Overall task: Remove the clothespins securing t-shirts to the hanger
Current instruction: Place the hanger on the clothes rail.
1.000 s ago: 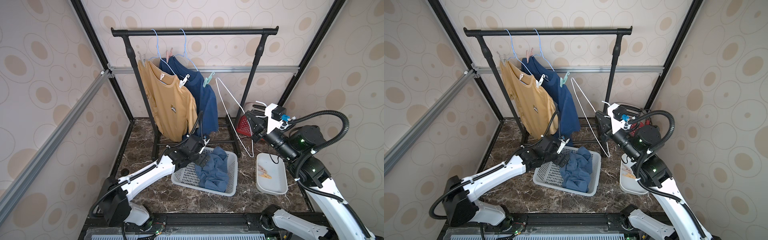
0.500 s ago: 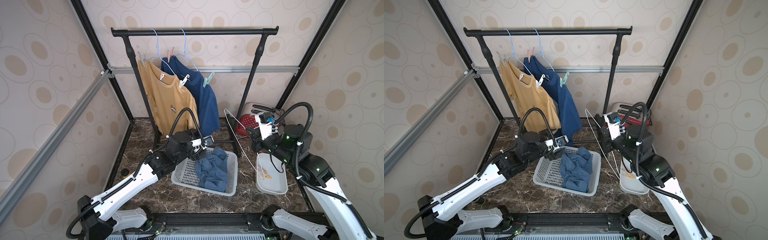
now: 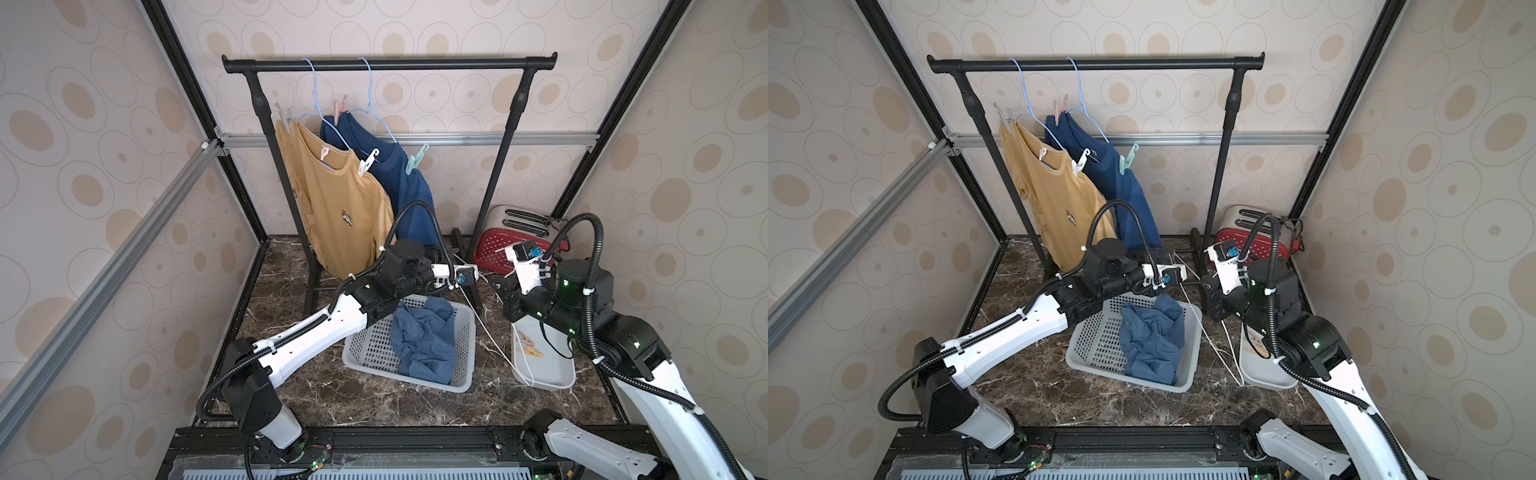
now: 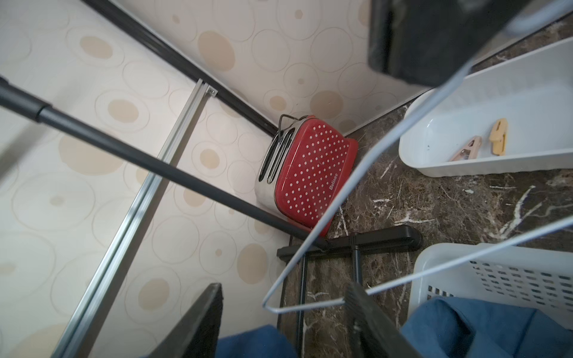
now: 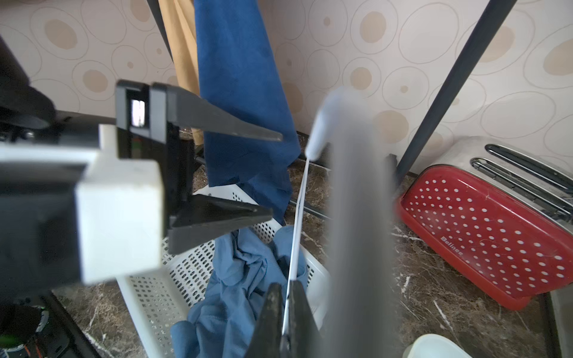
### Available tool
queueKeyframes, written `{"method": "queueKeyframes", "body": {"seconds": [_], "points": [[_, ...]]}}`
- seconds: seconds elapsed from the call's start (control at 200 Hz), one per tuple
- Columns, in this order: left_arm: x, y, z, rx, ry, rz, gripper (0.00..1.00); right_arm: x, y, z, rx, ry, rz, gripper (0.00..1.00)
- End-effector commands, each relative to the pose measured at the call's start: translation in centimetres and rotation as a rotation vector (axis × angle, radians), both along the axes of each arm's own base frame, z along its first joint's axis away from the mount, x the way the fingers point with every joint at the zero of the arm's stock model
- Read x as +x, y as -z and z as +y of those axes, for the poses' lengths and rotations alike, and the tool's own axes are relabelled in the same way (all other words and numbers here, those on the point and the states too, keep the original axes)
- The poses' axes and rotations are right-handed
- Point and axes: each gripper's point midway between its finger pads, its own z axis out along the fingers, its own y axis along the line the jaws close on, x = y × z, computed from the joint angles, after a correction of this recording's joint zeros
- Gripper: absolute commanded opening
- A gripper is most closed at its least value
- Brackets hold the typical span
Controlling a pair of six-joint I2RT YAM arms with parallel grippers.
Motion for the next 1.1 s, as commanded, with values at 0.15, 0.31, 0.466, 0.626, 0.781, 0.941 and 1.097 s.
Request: {"method": "queueKeyframes", "body": {"seconds": [0.15, 0.31, 0.466, 0.626, 0.781, 0.941, 1.097], "points": [[-1.5, -2.0, -3.7, -0.065, 0.128, -0.025, 0.36, -0.7, 0.9, 0.3, 0.022, -0.023, 0.039, 0.0], [-1.5, -1.9, -4.2, -0.069, 0.135, -0.019, 0.2, -0.7, 1.1, 0.2, 0.01, -0.024, 0.043, 0.0], [-1.6, -1.7, -4.3, -0.066, 0.135, -0.025, 0.11, -0.6, 1.0, 0.2, 0.002, -0.025, 0.036, 0.0], [-1.4, -1.8, -4.1, -0.076, 0.123, -0.035, 0.06, -0.8, 1.1, 0.5, -0.004, -0.046, 0.045, 0.08], [-1.2, -2.1, -4.1, -0.089, 0.106, -0.043, 0.04, -1.2, 0.9, 0.1, -0.015, -0.044, 0.04, 0.36], [-0.9, -2.0, -3.9, -0.089, 0.1, -0.049, 0.04, -2.0, 0.1, -1.3, -0.05, -0.007, 0.025, 0.53], [0.3, -1.8, -2.8, -0.09, 0.069, -0.038, 0.04, -3.7, -0.6, -2.6, -0.077, 0.007, 0.052, 0.56]]}}
